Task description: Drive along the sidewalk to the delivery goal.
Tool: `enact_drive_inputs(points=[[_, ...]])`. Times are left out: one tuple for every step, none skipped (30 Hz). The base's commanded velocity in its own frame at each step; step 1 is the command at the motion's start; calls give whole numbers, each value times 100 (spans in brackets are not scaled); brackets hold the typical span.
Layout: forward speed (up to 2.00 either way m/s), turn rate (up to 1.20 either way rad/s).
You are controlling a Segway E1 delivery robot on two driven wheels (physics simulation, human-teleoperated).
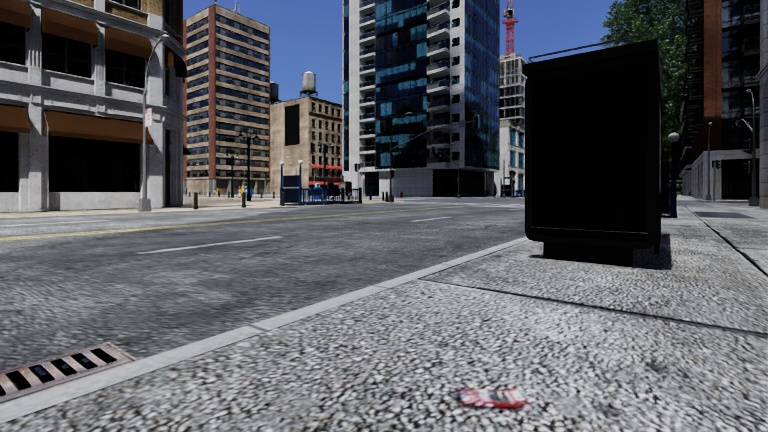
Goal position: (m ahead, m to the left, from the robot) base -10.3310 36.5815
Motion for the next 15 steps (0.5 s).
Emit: enact_drive_inputs(points=[[0,0],[0,0],[0,0],[0,0],[0,0],[0,0],[0,0],[0,0],[0,0],[0,0],[0,0],[0,0],[0,0],[0,0],[0,0]])
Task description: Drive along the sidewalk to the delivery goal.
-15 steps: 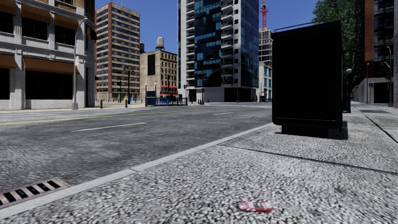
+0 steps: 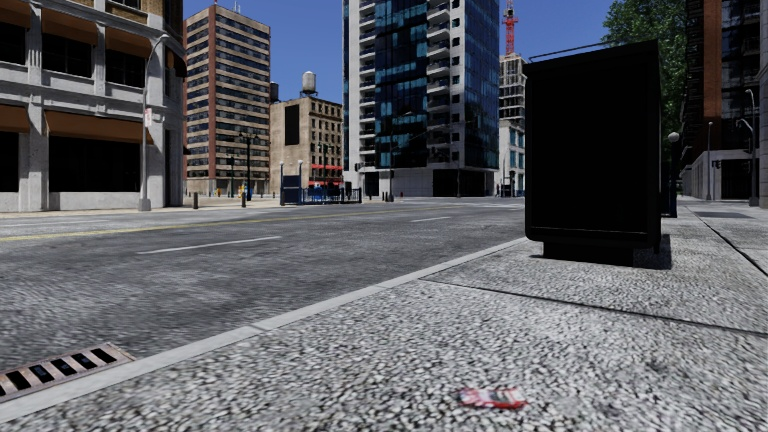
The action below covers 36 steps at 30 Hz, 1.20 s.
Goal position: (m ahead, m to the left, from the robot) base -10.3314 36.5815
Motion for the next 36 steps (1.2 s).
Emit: enact_drive_inputs(points=[[0,0],[0,0],[0,0],[0,0],[0,0],[0,0],[0,0],[0,0],[0,0],[0,0],[0,0],[0,0],[0,0],[0,0],[0,0],[23,0],[50,0],[50,0],[87,0],[101,0],[111,-5],[121,-10],[128,-12],[135,-12],[139,-12],[140,-12],[141,-12],[141,-15],[141,-23],[141,-32],[141,-32],[141,-34],[141,-33],[141,-33],[141,-33],[141,-33]])
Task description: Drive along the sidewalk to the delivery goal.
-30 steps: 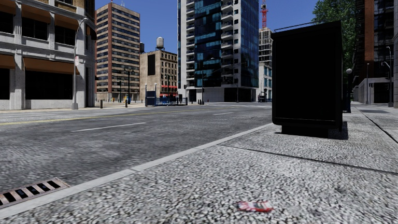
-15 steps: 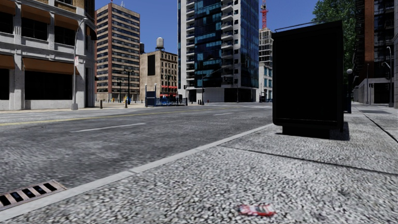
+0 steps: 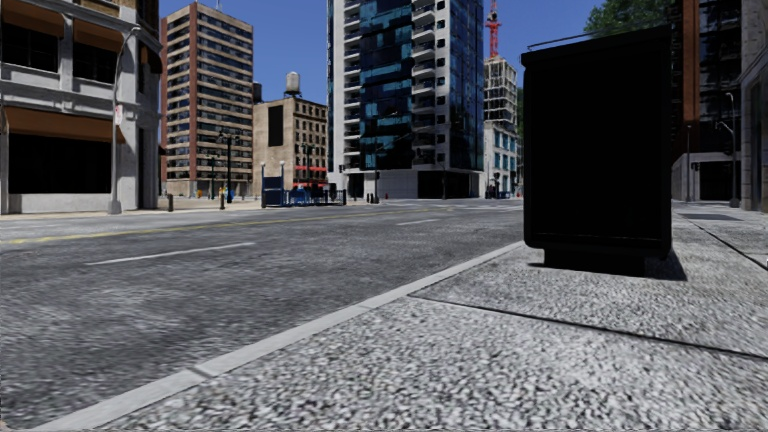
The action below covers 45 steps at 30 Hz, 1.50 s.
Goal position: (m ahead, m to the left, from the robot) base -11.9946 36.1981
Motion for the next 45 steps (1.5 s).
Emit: enact_drive_inputs(points=[[141,-33],[141,-33],[141,-33],[142,-33],[142,-33],[142,-33],[142,-33],[142,-33],[142,-33],[142,-33],[143,-33],[143,-33],[143,-33],[143,-41],[143,-62],[141,-72],[137,-83],[133,-89],[132,-90],[132,-90],[132,-90],[132,-90],[132,-90],[132,-91],[132,-91],[132,-91],[132,-91],[132,-91],[131,-91],[131,-91],[131,-91],[132,-91],[132,-91],[132,-91],[132,-91],[134,-91],[136,-91],[139,-91],[145,-91],[149,-91],[152,-91],[153,-91],[154,-91],[156,-91],[156,-91]])
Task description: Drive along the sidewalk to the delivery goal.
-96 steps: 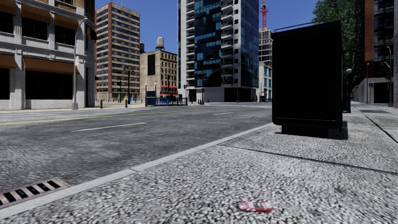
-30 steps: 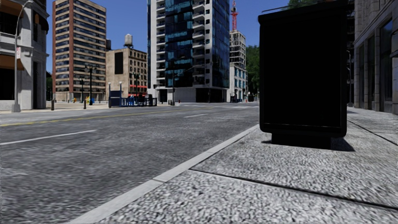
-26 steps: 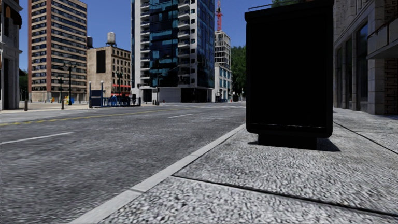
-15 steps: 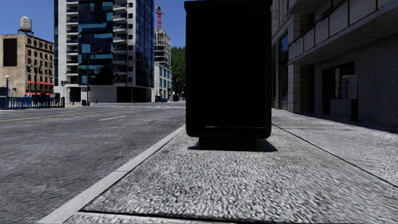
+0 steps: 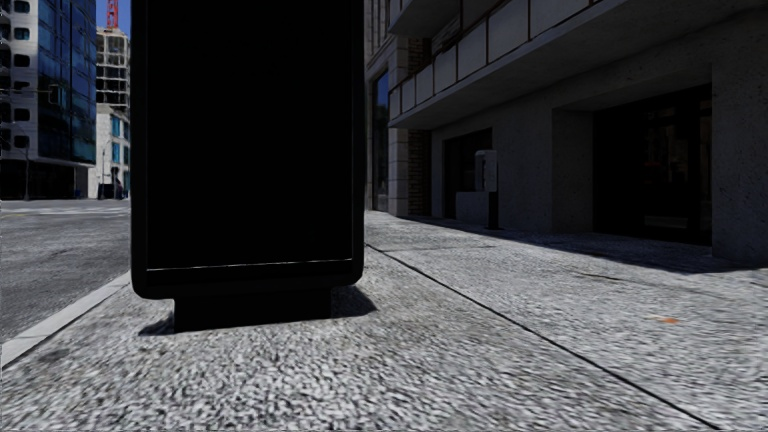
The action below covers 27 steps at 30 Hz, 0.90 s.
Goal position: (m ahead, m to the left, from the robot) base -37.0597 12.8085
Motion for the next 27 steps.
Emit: enact_drive_inputs(points=[[157,-91],[158,-91],[158,-91],[158,-91],[159,-91],[159,-91],[159,-91],[161,-91],[164,-91],[164,-91],[165,-91],[166,-91],[167,-91],[169,-91],[171,-91],[175,-91],[176,-91],[176,-91],[177,-91],[177,-91],[177,-91],[177,-91],[177,-91],[177,-91],[177,-91],[177,-91],[177,-91]])
